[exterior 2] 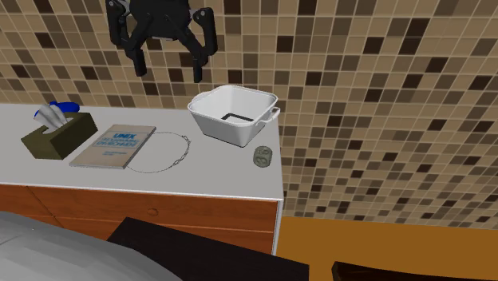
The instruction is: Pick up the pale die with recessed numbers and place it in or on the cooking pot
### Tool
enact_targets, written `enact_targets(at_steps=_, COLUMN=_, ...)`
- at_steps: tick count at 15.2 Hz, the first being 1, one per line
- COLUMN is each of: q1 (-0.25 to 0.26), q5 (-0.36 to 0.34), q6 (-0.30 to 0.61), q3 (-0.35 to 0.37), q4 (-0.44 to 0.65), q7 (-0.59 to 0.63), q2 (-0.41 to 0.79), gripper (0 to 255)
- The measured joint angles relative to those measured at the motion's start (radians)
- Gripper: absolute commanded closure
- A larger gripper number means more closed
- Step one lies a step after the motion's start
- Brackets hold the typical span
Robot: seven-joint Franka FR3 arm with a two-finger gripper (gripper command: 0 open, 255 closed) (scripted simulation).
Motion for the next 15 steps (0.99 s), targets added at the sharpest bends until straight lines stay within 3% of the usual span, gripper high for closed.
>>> enact_targets(at_steps=3, q1=-0.004, q5=-0.004, q6=0.043, q3=0.0, q4=-0.019, q7=-0.004, q2=0.025, gripper=0)
enact_targets(at_steps=8, q1=-0.026, q5=-0.032, q6=0.215, q3=-0.016, q4=-0.081, q7=-0.037, q2=0.132, gripper=0)
enact_targets(at_steps=15, q1=-0.059, q5=-0.067, q6=0.46, q3=-0.037, q4=-0.083, q7=-0.069, q2=0.367, gripper=0)
